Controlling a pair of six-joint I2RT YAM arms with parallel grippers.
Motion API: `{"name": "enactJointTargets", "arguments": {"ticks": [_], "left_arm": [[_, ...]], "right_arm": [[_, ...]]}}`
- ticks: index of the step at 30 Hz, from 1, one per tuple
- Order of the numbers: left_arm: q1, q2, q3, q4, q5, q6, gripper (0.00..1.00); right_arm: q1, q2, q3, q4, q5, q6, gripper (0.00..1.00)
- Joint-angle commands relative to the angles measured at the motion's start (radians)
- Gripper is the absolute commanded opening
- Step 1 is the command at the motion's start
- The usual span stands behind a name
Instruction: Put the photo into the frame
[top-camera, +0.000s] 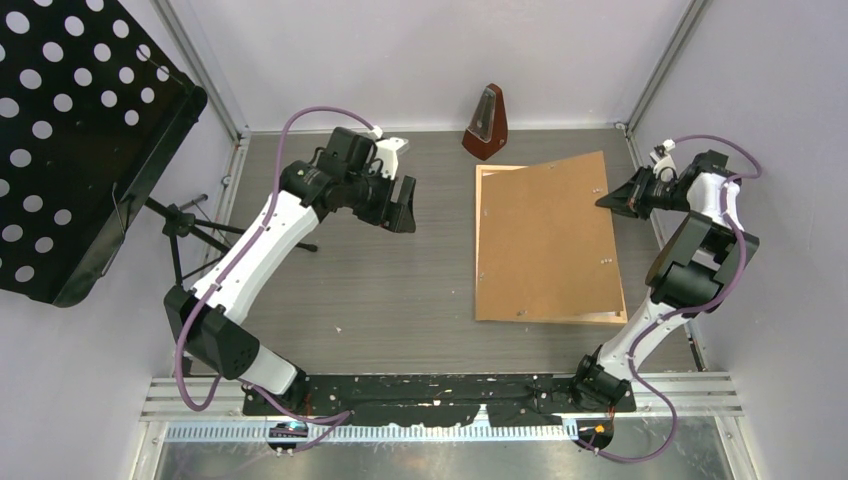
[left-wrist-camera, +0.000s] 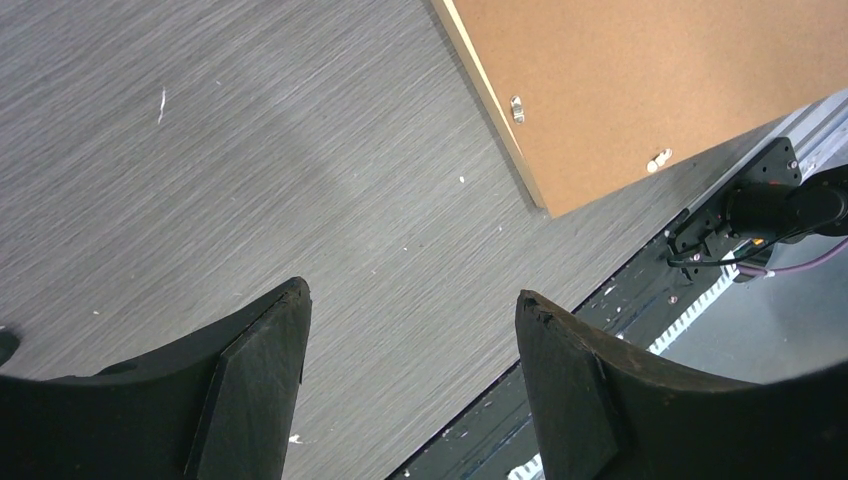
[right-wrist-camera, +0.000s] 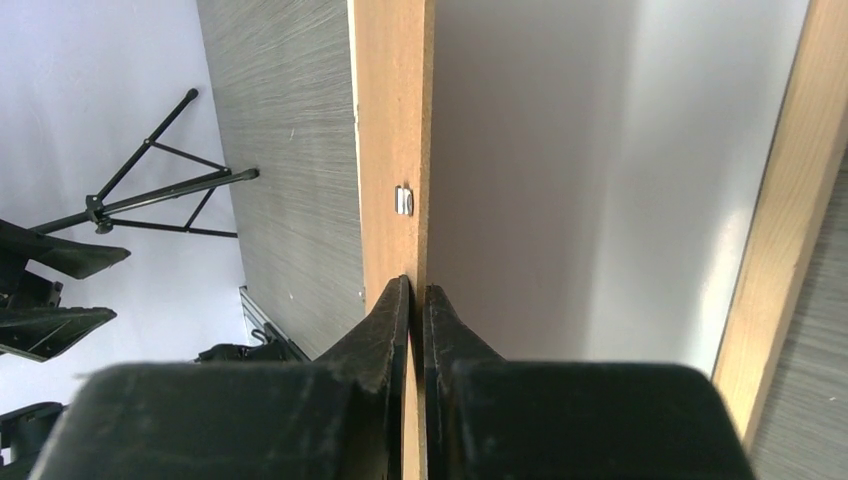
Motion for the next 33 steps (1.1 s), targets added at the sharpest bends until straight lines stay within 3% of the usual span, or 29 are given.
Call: {"name": "enactJointTargets", "arguments": {"ticks": [1, 11, 33], "left_arm": [[0.004, -0.012, -0.01, 0.047, 0.014, 0.017, 0.73], [0.004, 0.006, -0.017, 0.049, 0.018, 0.028, 0.73], [0.004, 0.029, -0.011, 0.047, 0.025, 0.029, 0.73]], "right_arm": [[-0.007, 0.052, 0.108, 0.014, 0.089, -0.078, 0.06], [-0.002, 0.145, 0.204, 0.0, 0.099, -0.092, 0.06], [0.008, 0.099, 0.078, 0.202, -0.029, -0.045, 0.06]]}}
